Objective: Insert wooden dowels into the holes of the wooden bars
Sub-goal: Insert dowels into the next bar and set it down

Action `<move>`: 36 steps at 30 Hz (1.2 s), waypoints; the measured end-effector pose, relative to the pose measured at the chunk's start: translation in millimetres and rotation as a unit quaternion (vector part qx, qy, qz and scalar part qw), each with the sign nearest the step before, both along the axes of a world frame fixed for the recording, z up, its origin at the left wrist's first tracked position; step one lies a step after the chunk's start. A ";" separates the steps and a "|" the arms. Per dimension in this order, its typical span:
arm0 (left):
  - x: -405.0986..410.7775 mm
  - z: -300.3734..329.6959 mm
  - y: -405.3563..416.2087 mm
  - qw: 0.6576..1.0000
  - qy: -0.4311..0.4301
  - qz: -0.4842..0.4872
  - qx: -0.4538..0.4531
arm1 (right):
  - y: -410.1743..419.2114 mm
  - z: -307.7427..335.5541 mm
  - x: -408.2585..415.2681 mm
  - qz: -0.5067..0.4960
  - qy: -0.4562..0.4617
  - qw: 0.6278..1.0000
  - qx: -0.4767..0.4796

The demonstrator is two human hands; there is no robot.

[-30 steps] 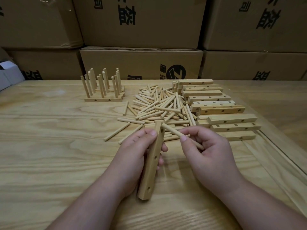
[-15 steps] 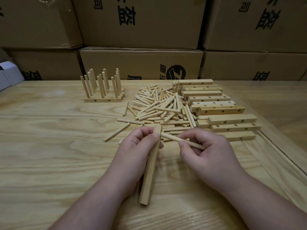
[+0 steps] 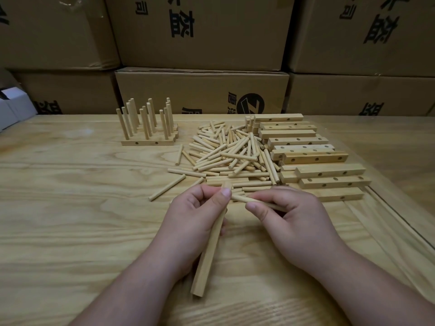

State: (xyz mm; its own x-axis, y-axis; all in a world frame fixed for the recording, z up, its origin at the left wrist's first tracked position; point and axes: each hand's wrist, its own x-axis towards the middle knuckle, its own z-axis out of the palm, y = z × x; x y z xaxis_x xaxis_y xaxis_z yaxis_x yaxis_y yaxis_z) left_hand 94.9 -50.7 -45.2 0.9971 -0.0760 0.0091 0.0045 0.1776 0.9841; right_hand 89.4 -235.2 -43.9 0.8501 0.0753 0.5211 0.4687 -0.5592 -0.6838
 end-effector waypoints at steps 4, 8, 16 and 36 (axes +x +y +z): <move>0.8 -1.6 -0.3 1.000 -0.002 0.000 0.013 | -2.1 -3.8 2.0 0.000 0.006 1.000 -0.027; 1.7 -2.9 0.4 1.000 0.000 -0.010 0.016 | -2.8 -3.5 1.7 0.017 0.021 0.998 -0.049; -0.1 -1.9 0.3 0.999 -0.007 -0.019 0.034 | -1.7 -2.4 -0.7 0.042 0.060 0.997 -0.036; 0.0 -2.0 0.1 0.982 -0.063 -0.057 0.171 | 6.8 15.9 -11.3 0.111 0.189 0.972 -0.084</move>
